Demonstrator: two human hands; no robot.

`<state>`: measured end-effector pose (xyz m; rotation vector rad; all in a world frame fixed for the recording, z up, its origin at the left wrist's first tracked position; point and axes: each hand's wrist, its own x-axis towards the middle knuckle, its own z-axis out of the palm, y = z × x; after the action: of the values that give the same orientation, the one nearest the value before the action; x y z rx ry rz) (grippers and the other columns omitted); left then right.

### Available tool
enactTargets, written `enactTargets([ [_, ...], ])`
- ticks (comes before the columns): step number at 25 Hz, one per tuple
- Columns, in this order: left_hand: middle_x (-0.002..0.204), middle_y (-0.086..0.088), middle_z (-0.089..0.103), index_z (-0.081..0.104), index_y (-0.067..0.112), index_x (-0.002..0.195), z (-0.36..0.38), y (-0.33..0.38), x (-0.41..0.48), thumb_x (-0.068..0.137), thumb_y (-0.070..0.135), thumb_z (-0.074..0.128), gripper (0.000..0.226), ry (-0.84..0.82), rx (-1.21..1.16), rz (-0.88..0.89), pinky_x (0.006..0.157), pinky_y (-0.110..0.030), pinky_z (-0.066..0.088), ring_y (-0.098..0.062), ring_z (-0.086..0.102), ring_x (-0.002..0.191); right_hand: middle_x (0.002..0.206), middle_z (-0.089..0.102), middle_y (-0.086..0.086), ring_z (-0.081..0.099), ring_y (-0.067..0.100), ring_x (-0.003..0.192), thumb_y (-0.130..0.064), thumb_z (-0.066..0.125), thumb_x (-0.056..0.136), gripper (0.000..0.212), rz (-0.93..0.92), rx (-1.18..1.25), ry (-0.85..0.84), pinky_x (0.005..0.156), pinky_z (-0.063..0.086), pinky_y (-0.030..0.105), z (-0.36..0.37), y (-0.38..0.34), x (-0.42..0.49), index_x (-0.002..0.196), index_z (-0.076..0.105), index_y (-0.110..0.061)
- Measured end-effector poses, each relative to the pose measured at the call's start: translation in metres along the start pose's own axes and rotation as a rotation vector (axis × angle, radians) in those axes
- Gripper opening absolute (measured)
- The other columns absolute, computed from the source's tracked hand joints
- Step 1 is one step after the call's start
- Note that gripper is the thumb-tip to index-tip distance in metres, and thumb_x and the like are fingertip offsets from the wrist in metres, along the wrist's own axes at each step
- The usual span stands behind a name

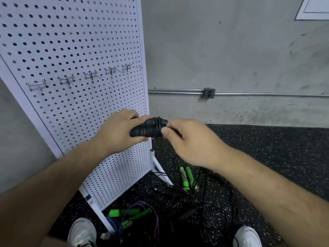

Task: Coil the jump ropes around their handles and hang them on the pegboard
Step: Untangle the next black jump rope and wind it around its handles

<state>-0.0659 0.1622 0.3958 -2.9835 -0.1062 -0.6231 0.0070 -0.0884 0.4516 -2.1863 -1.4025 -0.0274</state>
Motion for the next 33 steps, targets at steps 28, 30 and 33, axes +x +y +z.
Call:
enactTargets([
  [28, 0.119, 0.008, 0.056, 0.049, 0.030, 0.147, -0.004, 0.036, 0.002, 0.080, 0.053, 0.078, 0.076, 0.109, -0.401, -0.161, 0.104, -0.036, 0.037, -0.013, 0.046, 0.115, 0.058, 0.043, -0.009, 0.034, 0.004, 0.041, -0.033, 0.034, 0.109, 0.031, 0.413, 0.723, -0.287, 0.041, 0.029, 0.022, 0.065, 0.038, -0.001, 0.096, 0.054, -0.014],
  [30, 0.118, 0.007, 0.057, 0.049, 0.030, 0.146, -0.002, 0.034, 0.004, 0.080, 0.052, 0.079, 0.076, 0.110, -0.357, -0.158, 0.102, -0.035, 0.037, -0.014, 0.047, 0.114, 0.057, 0.043, -0.009, 0.033, 0.005, 0.040, -0.035, 0.035, 0.109, 0.032, 0.430, 0.736, -0.275, 0.040, 0.029, 0.022, 0.061, 0.030, -0.001, 0.097, 0.055, -0.013],
  [33, 0.114, 0.004, 0.057, 0.051, 0.029, 0.145, -0.004, 0.040, 0.006, 0.080, 0.048, 0.080, 0.074, 0.142, -0.337, -0.146, 0.098, -0.033, 0.036, -0.016, 0.047, 0.110, 0.060, 0.046, -0.007, 0.035, 0.007, 0.042, -0.035, 0.036, 0.108, 0.032, 0.440, 0.706, -0.282, 0.041, 0.030, 0.022, 0.051, 0.025, 0.001, 0.099, 0.057, -0.014],
])
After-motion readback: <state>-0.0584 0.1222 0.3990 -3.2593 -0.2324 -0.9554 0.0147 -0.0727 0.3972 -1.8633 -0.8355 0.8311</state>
